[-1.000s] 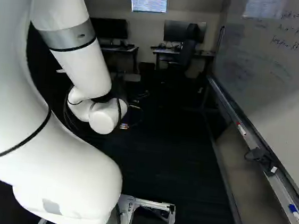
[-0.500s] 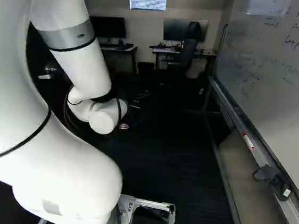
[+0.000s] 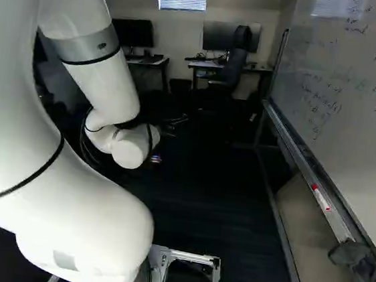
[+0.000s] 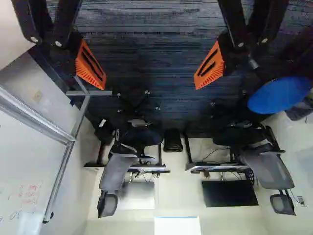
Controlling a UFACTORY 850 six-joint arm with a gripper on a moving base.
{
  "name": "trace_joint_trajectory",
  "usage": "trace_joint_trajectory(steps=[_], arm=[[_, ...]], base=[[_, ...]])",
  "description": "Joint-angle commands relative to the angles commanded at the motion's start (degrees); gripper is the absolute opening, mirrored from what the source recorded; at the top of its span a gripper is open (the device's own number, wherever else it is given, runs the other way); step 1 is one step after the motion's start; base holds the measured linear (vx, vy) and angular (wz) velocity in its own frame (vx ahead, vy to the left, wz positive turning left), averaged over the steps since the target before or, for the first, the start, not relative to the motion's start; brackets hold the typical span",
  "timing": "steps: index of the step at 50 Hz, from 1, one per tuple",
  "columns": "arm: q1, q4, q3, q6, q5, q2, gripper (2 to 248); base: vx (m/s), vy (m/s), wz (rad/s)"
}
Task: Open the door and move inside
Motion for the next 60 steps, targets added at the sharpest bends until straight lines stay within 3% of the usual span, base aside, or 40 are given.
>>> trace_joint_trajectory(steps=[42, 60], arm=[[0.0, 0.0, 0.0, 0.0, 0.0, 0.0, 247], [0.0, 0.0, 0.0, 0.0, 0.0, 0.0, 247]], base=[[0.225, 0.001, -0.016], [0.1, 0.002, -0.005]])
